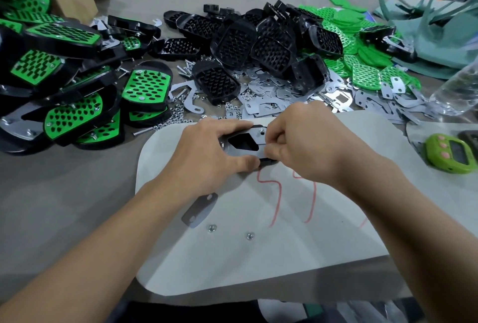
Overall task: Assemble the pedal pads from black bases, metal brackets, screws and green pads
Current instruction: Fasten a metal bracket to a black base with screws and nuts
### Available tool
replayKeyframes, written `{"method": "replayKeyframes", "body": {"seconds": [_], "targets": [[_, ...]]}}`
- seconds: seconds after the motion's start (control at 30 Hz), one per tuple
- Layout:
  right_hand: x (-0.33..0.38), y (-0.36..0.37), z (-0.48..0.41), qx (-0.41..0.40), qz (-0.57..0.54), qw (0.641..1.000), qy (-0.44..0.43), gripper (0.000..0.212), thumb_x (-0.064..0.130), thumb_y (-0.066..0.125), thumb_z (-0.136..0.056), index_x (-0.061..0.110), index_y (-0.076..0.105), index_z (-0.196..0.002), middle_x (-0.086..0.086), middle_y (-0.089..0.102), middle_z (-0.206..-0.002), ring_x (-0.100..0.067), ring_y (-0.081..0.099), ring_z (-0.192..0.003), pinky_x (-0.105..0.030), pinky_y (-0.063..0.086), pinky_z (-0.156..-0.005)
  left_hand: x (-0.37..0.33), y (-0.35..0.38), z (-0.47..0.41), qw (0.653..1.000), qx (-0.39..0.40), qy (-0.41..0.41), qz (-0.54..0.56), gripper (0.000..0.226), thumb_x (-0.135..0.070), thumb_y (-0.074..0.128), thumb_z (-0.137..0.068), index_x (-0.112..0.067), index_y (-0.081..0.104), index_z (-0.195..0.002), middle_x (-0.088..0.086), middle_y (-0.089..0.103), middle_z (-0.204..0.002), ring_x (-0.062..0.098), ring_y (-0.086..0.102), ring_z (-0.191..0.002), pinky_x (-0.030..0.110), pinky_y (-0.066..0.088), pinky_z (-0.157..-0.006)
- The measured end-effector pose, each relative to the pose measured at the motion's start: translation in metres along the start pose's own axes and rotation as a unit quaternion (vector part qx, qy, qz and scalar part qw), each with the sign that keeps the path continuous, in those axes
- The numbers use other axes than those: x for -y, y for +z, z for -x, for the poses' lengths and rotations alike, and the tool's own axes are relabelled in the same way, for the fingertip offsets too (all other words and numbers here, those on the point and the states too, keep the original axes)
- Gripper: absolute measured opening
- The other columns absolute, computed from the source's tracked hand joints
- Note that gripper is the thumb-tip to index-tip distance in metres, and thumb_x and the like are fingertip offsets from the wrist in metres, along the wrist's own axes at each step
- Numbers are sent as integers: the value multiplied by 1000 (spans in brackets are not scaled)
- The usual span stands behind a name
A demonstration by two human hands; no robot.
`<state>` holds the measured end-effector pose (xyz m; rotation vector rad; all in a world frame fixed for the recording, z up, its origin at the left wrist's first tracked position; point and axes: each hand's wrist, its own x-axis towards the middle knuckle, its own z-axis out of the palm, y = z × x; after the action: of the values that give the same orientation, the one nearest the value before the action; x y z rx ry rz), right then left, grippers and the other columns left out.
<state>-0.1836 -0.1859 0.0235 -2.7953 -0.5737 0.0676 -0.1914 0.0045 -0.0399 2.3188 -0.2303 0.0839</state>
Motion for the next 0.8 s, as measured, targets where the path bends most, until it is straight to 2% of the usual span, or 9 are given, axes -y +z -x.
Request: {"method": "replayKeyframes", "body": {"seconds": [0.13,0.3,0.4,0.43,0.5,0.6,0.7,0.8], "targets": [[1,-2,-2,9,34,999,-22,28,26,70,-86,16,60,-62,-4,57,-57,-22,48,-60,-40,54,-67,0,1,0,1000,-2,-1,-2,68,-52,89,-62,-48,67,-126,-13,67,-118,1,58,-105,-4,32,-83],[-2,4,0,10,0,1000,3,38,36,70,-88,14,59,-59,-4,58,-51,-24,59,-58,-40,56,-70,1,1,0,1000,-10,-2,19,68,-53,90,-58,-48,69,-123,-18,67,-112,-6,57,-96,-4,34,-81],[-6,9,2,-9,-68,996,57,53,46,63,-91,9,50,-56,0,42,-42,-21,43,-48,-36,46,-53,2,1,0,1000,-10,-2,19,68,-53,91,-58,-48,69,-123,-17,67,-111,-1,59,-100,-2,35,-80],[-8,10,3,-18,-88,993,76,54,48,59,-93,9,50,-57,-1,40,-43,-22,40,-49,-37,42,-52,2,1,0,1000,-11,-3,18,69,-53,91,-58,-48,69,-123,-17,67,-110,0,59,-100,-2,35,-80],[-13,11,7,-41,-106,990,88,51,46,52,-97,7,57,-65,-9,51,-53,-26,47,-55,-39,44,-56,3,1,0,1000,-15,-4,18,68,-52,92,-58,-47,70,-122,-15,67,-111,1,59,-99,-3,34,-80],[-16,11,14,-94,-135,985,44,35,35,53,-96,9,65,-75,-10,59,-64,-23,52,-62,-37,46,-63,3,2,0,1000,-17,-3,18,66,-50,92,-59,-47,70,-122,-14,67,-112,0,58,-98,-4,34,-79],[-16,13,17,-57,-181,982,11,30,36,51,-90,14,71,-84,-10,63,-69,-23,56,-68,-39,48,-68,4,1,0,1000,-10,-4,13,66,-52,91,-60,-50,69,-122,-13,67,-117,2,59,-105,-4,34,-81],[-21,16,21,-50,-187,981,25,34,37,52,-89,11,69,-75,-11,63,-65,-19,56,-60,-34,47,-61,3,1,0,1000,-12,-10,16,66,-52,92,-59,-51,69,-122,-15,66,-118,0,58,-106,-4,34,-82]]}}
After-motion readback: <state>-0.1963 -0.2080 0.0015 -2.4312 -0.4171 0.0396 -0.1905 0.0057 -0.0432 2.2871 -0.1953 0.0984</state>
